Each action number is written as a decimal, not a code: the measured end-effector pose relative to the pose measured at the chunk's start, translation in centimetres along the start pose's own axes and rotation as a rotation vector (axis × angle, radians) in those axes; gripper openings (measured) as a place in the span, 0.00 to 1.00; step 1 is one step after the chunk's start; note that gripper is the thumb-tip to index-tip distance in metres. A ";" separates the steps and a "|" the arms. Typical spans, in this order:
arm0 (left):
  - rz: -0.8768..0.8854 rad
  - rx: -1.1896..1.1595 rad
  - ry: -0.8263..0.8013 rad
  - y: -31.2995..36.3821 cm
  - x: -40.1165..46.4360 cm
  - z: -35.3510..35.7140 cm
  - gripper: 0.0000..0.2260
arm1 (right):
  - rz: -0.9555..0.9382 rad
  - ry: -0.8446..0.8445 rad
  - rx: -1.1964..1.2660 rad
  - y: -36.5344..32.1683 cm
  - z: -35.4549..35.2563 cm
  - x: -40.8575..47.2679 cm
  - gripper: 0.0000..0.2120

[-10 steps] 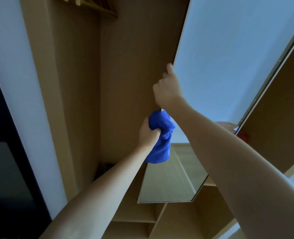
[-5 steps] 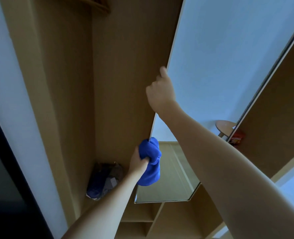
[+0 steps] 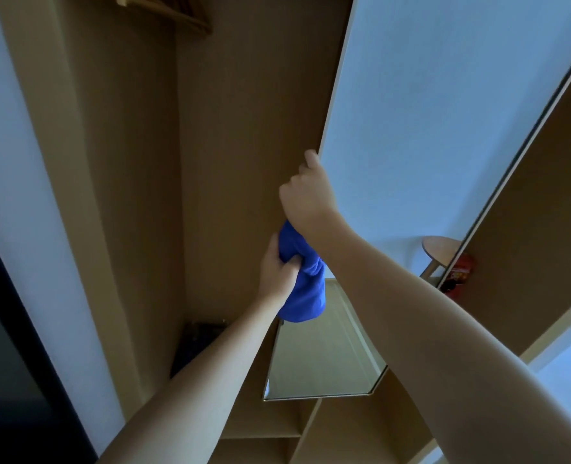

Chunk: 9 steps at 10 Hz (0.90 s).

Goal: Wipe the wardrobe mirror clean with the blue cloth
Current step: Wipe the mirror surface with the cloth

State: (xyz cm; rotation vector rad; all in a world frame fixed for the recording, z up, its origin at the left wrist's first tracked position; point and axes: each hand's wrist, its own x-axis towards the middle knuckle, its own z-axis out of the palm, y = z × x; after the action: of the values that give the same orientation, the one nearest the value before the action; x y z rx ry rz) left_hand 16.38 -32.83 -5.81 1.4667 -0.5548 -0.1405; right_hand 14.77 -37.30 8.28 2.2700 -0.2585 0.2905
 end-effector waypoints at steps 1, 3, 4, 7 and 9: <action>-0.079 -0.064 0.035 -4.3 -1.6 0.3 0.18 | 0.017 -0.026 -0.001 -0.2 0.3 0.4 0.13; -0.348 0.056 -0.040 -11.5 -4.0 -0.2 0.20 | 0.030 -0.026 -0.016 -0.8 1.0 -0.1 0.10; -0.412 0.185 -0.129 -11.7 -3.4 -1.4 0.21 | 0.023 -0.030 -0.001 -1.4 1.4 -0.6 0.11; -0.124 0.020 0.065 -6.5 -1.5 -0.4 0.20 | -0.037 -0.116 0.008 -4.7 2.9 -1.4 0.13; -0.286 0.086 0.009 -12.2 -2.8 -0.2 0.22 | -0.092 -0.189 -0.007 -5.0 4.5 -0.3 0.12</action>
State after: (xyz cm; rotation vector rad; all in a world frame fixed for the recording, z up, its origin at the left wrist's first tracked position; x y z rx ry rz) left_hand 16.99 -32.95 -18.33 1.6249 -0.3451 -0.3378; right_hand 16.39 -37.43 1.76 2.2971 -0.2505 0.0265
